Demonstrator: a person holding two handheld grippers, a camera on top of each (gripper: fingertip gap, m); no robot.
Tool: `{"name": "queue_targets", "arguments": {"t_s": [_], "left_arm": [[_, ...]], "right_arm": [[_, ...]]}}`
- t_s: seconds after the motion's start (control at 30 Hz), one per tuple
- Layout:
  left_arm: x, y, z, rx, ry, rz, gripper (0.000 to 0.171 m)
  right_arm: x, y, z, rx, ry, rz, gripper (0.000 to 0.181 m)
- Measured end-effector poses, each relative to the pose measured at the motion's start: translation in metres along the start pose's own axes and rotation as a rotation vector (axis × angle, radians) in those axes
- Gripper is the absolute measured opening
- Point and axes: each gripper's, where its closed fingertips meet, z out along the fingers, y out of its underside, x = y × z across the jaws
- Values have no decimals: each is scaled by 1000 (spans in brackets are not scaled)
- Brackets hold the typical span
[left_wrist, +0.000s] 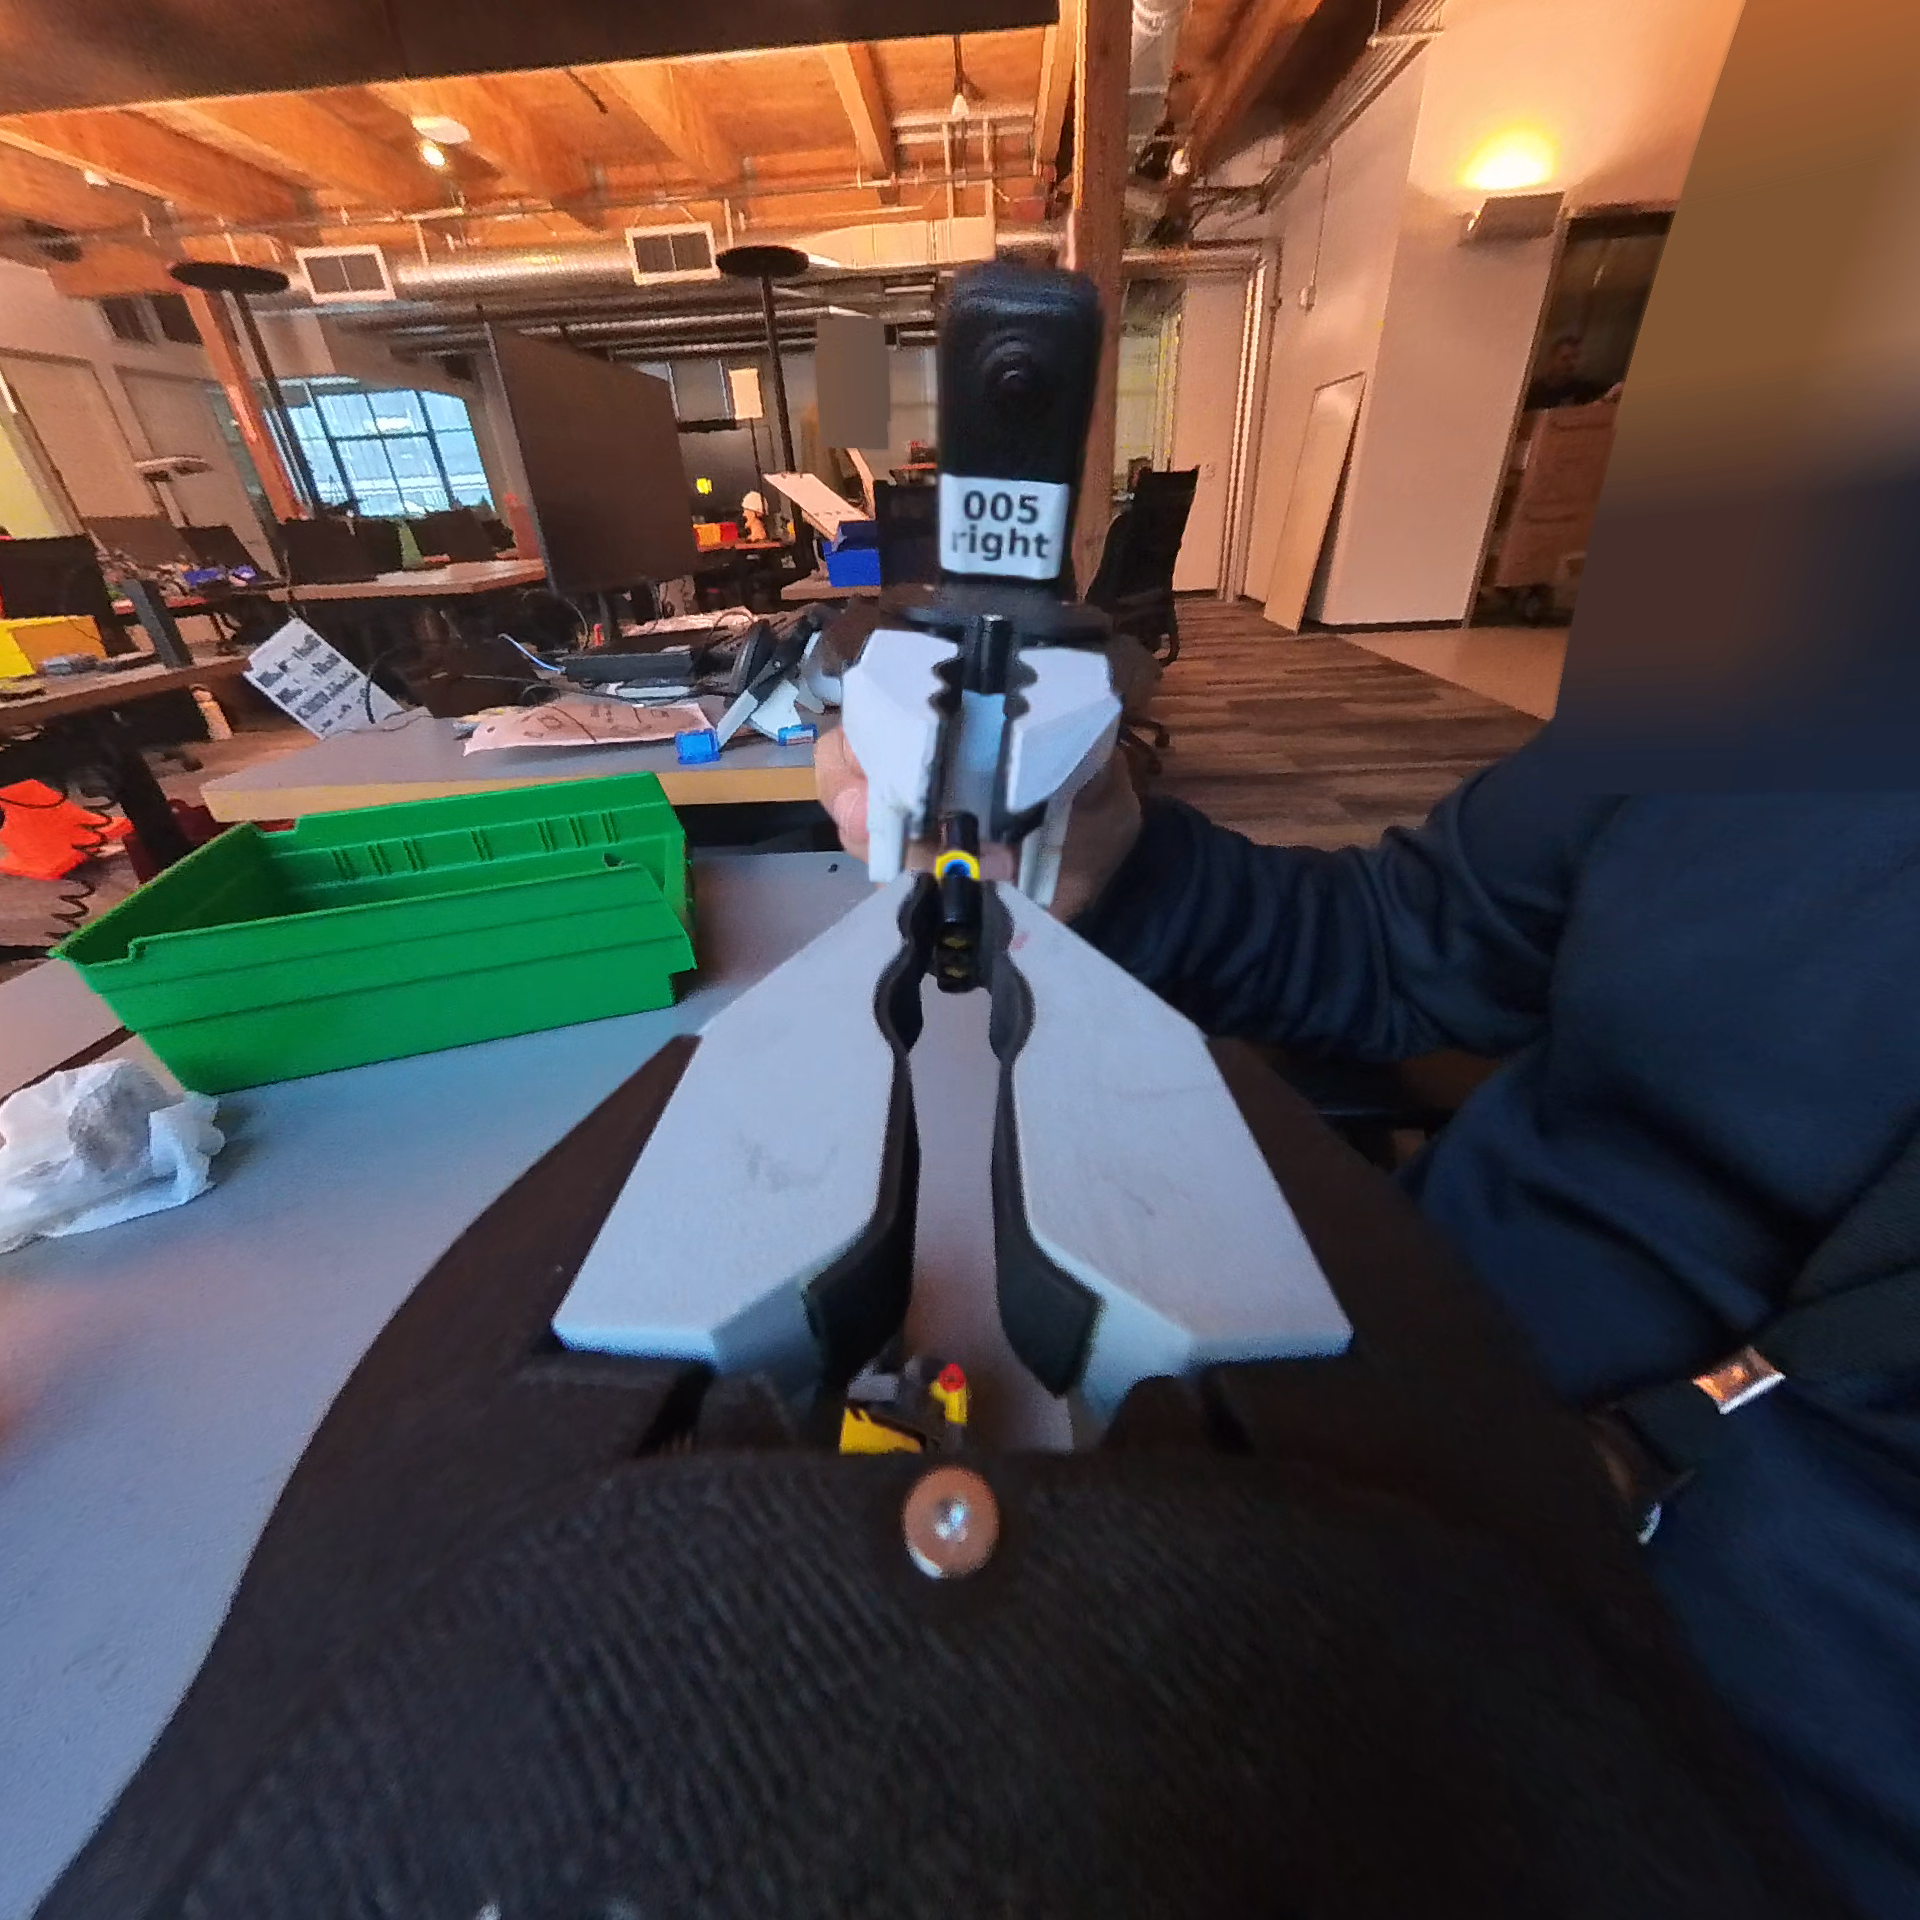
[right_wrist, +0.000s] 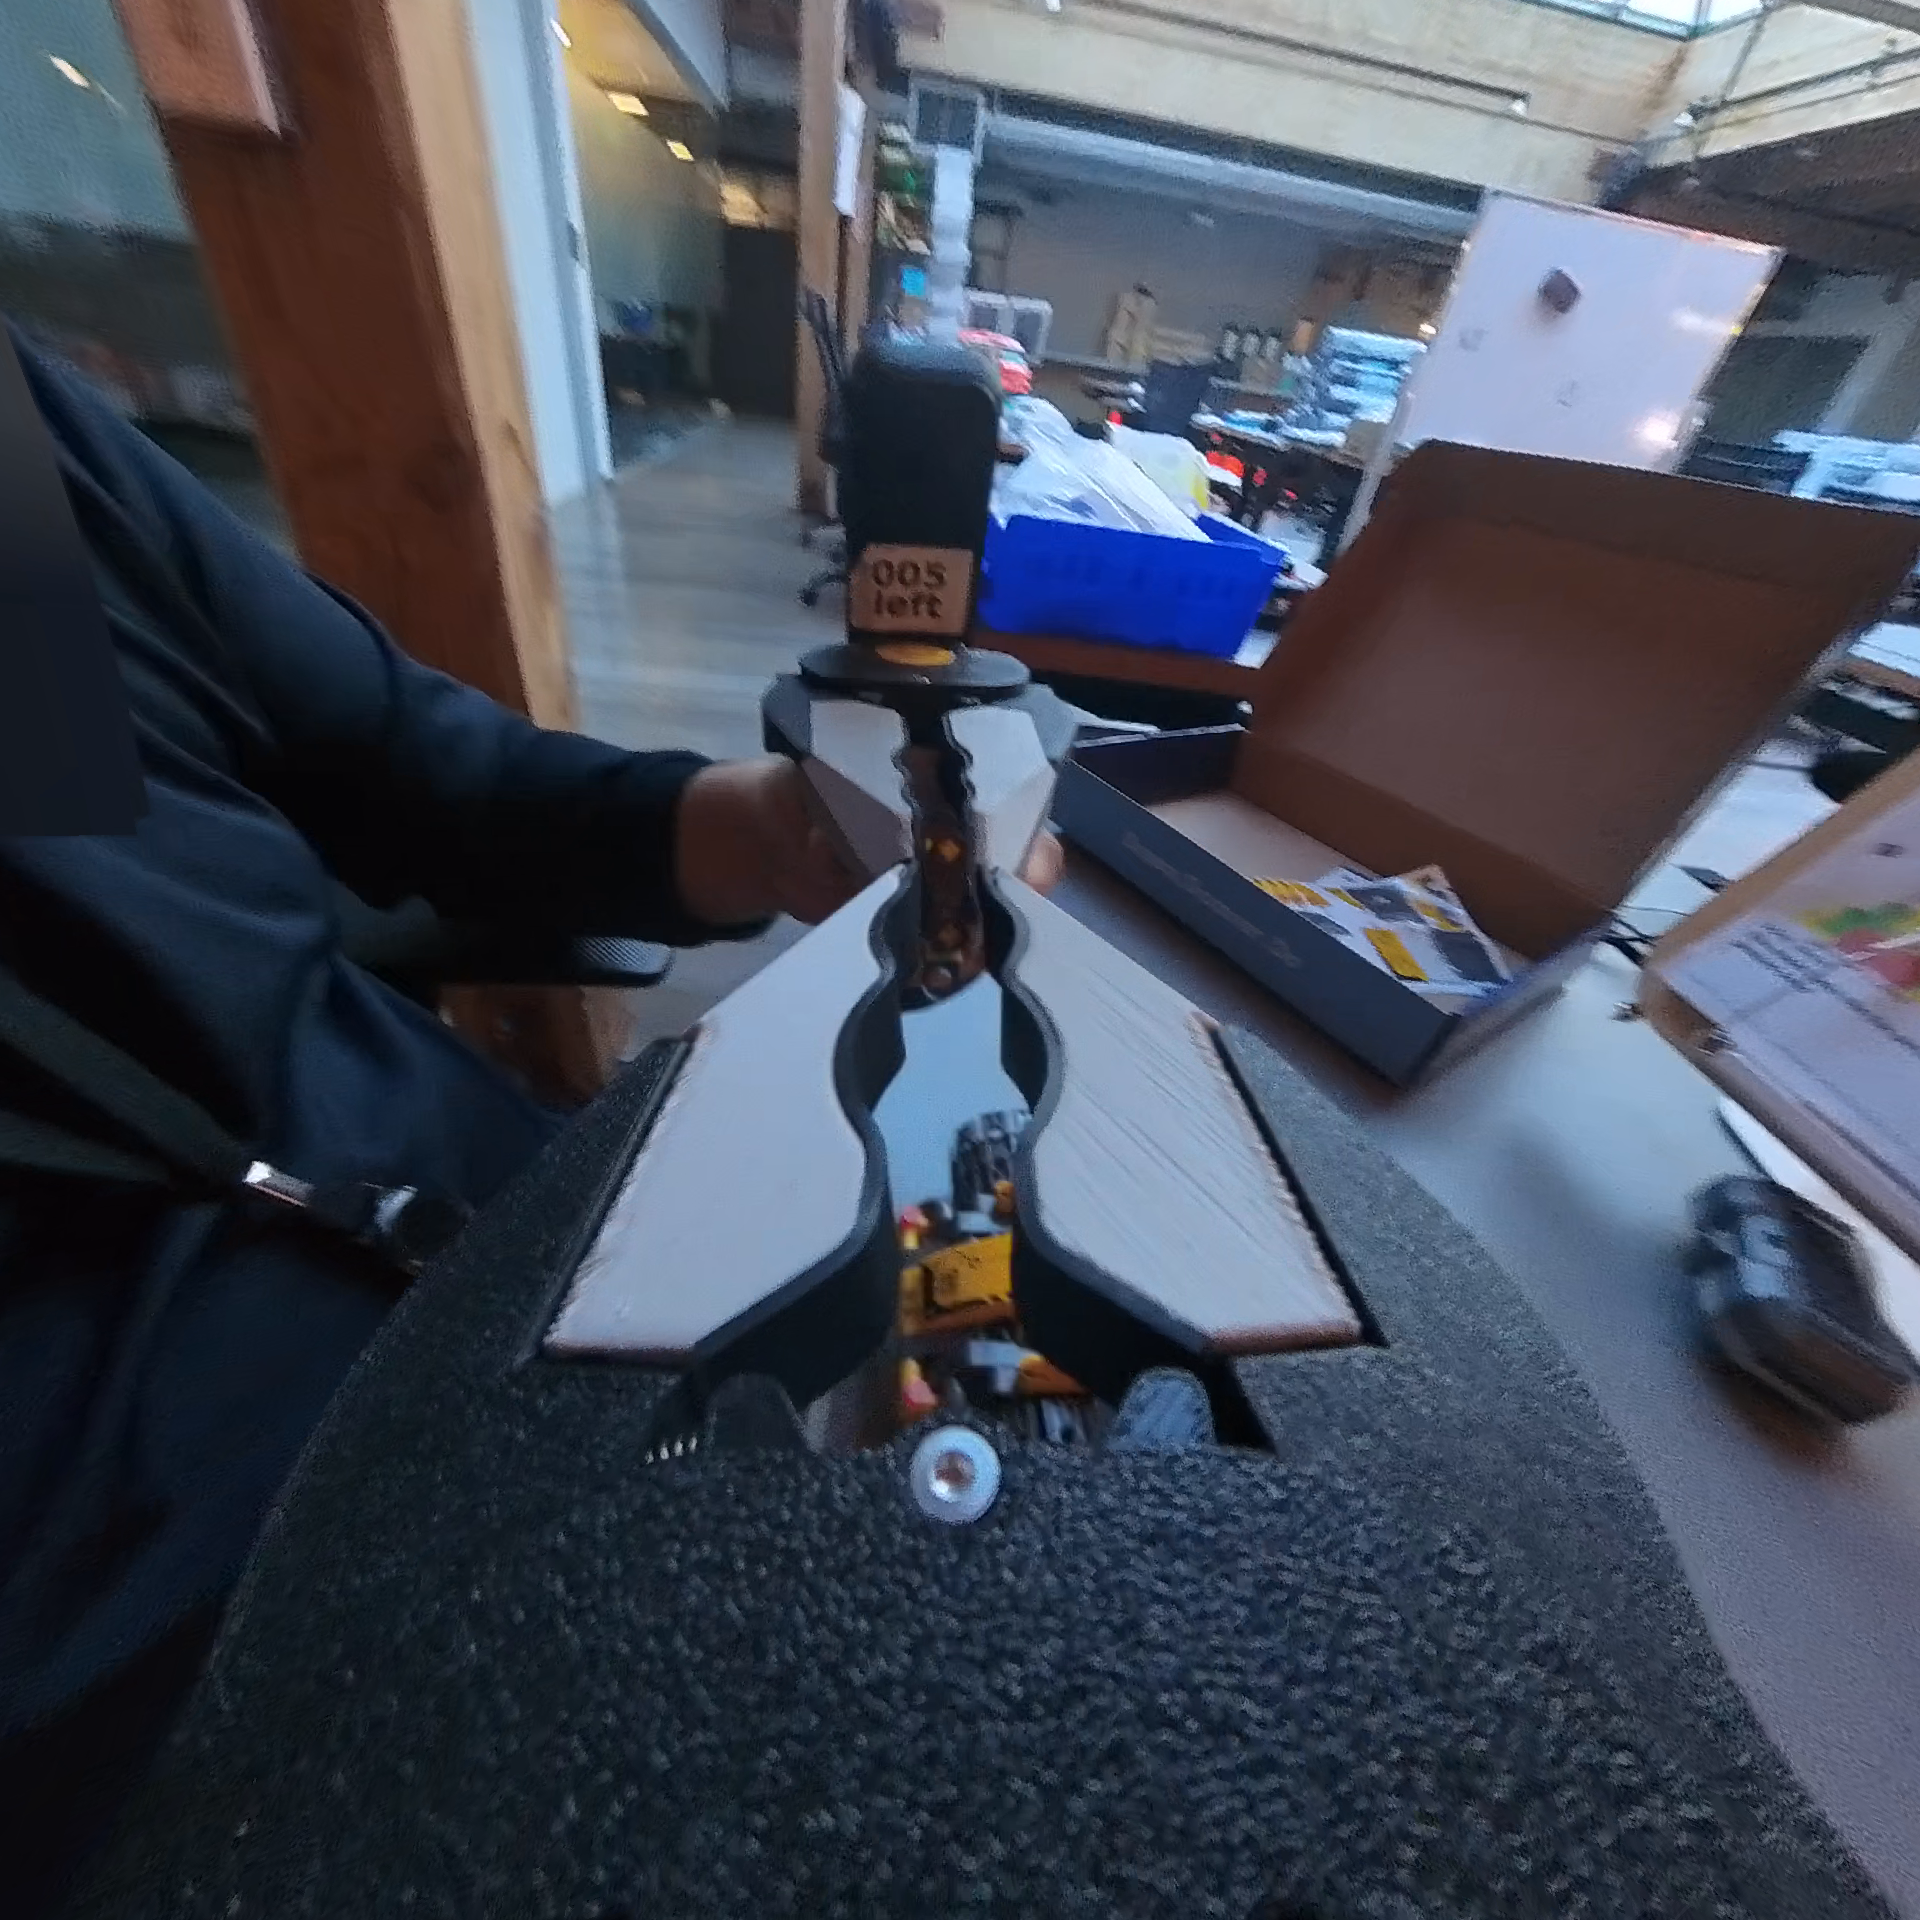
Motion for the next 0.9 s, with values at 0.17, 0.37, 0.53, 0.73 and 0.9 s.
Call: {"name": "queue_targets", "arguments": {"t_s": [0.17,0.37,0.53,0.73,0.9], "left_arm": [[3,7,4,-32,9,6,5],[-3,8,2,-30,-11,-5,5],[-44,45,-8,-285,-235,135,4],[-84,58,-30,-363,-441,132,4],[-85,57,-31,-361,-441,149,4]], "right_arm": [[-3,0,2,47,-60,58,3],[5,8,0,-6,-16,38,7],[55,39,-15,-357,409,-167,7],[107,62,-56,-658,842,-311,6],[111,73,-54,-683,827,-291,12]]}}
